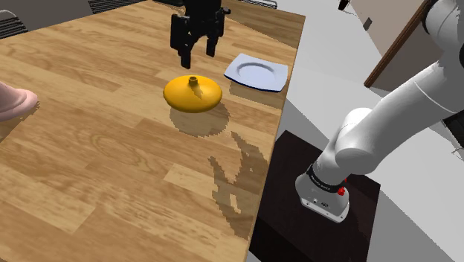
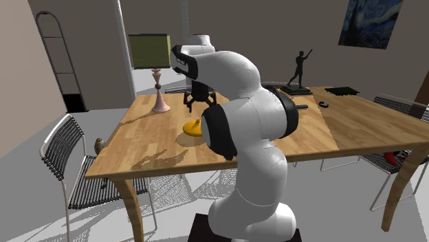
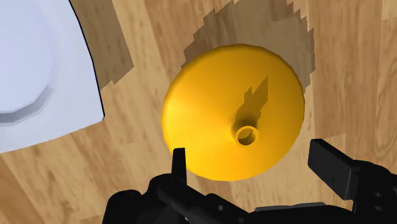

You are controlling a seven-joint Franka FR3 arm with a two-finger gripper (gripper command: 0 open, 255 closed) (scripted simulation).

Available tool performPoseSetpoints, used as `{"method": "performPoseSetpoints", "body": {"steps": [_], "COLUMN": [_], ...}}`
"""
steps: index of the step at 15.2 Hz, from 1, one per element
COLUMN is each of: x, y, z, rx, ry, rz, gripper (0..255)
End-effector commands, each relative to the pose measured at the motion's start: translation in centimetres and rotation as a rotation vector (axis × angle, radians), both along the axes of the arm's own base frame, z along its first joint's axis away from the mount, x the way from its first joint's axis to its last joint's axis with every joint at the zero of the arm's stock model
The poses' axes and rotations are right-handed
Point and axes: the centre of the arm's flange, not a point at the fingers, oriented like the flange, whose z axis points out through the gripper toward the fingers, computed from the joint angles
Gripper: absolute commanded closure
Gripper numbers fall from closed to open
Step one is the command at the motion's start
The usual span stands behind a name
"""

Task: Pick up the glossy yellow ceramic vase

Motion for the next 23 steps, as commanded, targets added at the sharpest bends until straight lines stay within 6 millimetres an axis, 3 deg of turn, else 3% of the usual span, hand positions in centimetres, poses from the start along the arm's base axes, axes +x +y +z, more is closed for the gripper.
{"method": "performPoseSetpoints", "body": {"steps": [1, 8, 10, 11, 20, 23], "x": [0.6, 0.6, 0.6, 0.5, 0.6, 0.6], "y": [1.4, 1.4, 1.4, 1.4, 1.4, 1.4], "z": [0.5, -3.5, -3.5, -3.5, -3.5, -1.9], "rx": [-0.001, -0.001, -0.001, -0.001, -0.001, -0.001], "ry": [-0.007, -0.007, -0.007, -0.007, -0.007, -0.007], "rz": [0.002, 0.002, 0.002, 0.002, 0.002, 0.002], "gripper": [0, 0, 0, 255, 255, 255]}}
